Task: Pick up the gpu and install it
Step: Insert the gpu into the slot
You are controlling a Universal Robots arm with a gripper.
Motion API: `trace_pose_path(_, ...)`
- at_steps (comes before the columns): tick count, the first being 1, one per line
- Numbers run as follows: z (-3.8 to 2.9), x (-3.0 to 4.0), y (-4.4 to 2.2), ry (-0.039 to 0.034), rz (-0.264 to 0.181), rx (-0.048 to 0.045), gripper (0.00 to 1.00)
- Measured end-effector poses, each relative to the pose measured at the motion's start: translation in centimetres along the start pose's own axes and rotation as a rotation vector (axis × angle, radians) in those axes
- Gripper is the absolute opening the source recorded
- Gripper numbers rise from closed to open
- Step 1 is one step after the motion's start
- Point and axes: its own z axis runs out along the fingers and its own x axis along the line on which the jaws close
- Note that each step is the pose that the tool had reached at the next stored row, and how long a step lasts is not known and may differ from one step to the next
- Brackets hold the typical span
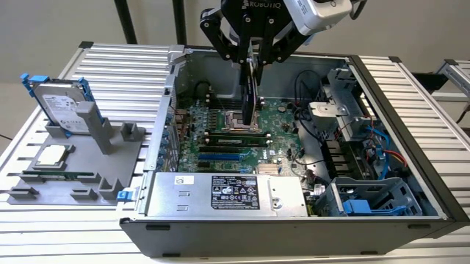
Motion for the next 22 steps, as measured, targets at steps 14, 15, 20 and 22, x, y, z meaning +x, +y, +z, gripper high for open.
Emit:
trace_pose_path(14,-0.02,0.00,0.00,0.0022,-0.035,-0.0010,0.00)
trace_pose_path(15,-0.02,0.00,0.00,0.0024,-0.038,-0.0010,0.00)
trace_pose_path(20,-0.03,0.00,0.00,0.0031,-0.049,-0.0013,0.00)
trace_pose_path(22,-0.03,0.00,0.00,0.0034,-0.053,-0.0014,0.00)
